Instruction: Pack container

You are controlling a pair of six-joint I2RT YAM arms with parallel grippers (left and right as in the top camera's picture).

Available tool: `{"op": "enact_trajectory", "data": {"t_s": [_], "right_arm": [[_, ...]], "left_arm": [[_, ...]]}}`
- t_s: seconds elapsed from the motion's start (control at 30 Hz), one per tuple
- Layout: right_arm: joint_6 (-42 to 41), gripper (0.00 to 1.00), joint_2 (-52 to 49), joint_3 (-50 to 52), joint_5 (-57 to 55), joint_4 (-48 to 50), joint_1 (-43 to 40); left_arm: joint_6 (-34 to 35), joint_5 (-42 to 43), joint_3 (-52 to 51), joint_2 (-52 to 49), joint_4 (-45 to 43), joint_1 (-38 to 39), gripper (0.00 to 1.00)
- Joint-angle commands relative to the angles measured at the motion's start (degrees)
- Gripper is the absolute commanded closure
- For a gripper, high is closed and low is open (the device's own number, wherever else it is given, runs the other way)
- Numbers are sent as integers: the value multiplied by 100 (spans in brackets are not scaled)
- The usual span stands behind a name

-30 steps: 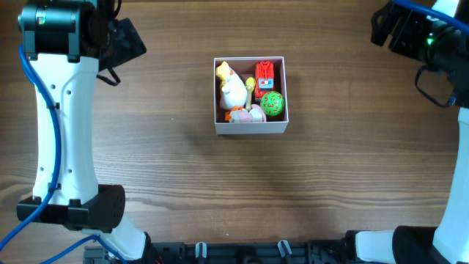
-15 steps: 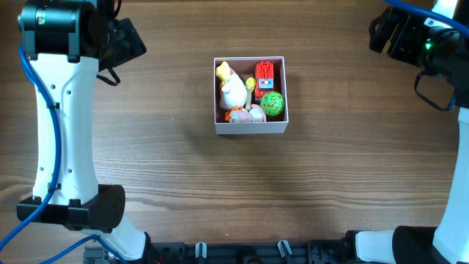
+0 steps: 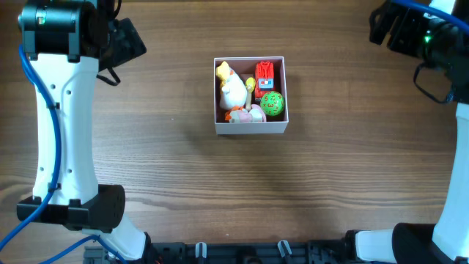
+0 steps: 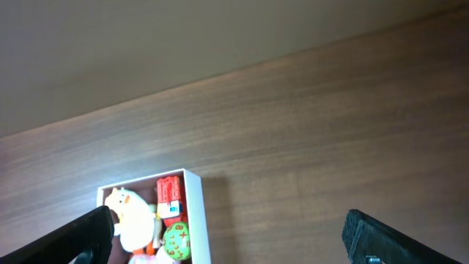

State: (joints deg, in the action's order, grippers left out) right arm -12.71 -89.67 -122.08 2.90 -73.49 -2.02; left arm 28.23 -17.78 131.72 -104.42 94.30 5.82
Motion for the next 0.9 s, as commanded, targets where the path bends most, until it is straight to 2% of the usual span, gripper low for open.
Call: {"op": "enact_trajectory", "data": {"t_s": [0.0, 0.17, 0.3, 0.43, 0.63, 0.87], "right_arm": [[481, 0, 354, -15, -203, 118, 28], [673, 0, 833, 85, -446, 354, 28], [857, 0, 1377, 807, -610, 970, 28], [1255, 0, 2186, 2251, -605, 2149, 28], [1250, 1, 3676, 4850, -520, 4168, 28], [1248, 0, 5053, 6983, -389, 5827, -109]], "left_arm": [[98, -116, 26, -59, 2, -15, 0], [98, -116, 26, -59, 2, -15, 0], [98, -116, 26, -59, 2, -15, 0], [98, -116, 26, -59, 2, -15, 0], [98, -116, 26, -59, 2, -15, 0], [98, -116, 26, -59, 2, -15, 0]]}}
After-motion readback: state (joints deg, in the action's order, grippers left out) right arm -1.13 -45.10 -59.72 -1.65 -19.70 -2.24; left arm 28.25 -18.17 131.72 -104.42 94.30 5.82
